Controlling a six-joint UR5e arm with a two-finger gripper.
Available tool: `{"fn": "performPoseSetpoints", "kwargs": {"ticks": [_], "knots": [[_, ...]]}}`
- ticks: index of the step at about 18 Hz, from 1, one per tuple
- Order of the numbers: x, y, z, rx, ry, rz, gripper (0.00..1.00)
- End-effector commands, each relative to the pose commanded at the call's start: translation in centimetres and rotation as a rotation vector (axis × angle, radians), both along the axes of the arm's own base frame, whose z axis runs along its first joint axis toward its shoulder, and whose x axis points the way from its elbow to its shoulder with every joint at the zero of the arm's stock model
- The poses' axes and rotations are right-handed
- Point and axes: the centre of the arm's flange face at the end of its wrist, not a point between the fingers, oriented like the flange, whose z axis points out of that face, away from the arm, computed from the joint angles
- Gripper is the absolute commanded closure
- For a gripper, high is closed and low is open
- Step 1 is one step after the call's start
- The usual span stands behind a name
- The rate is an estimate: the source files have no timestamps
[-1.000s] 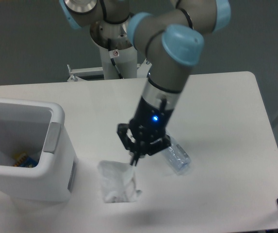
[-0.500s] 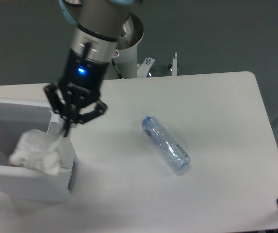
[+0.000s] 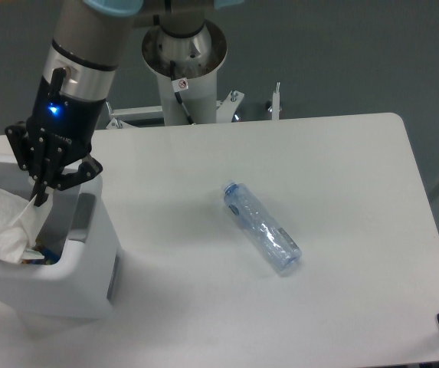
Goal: Place the trash in the trash can
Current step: 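Open the gripper to drop the bag into the bin, then move the gripper over the clear water bottle and lower onto it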
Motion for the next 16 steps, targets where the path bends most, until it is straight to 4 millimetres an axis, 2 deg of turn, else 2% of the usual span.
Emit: {"fn": "performPoseSetpoints", "kwargs": {"ticks": [3,5,7,11,14,16], "knots": [[-0.1,0.1,0.0,0.0,0.0,0.0,0.3],[-0.4,0.1,-0.2,-0.005,-0.003,0.005,0.28],[-1.9,0.0,-0.7,-0.012,-0.009,0.027,0.28],[-9.9,-1.6,-2.1,-0.009,-0.013,0.152,0.27],[-14.5,-3.2,-3.0,-0.006,-0.012,0.226,0.24],[-17.4,-4.1,-4.7,-0.033,-0.026,0.272,0.2]]}}
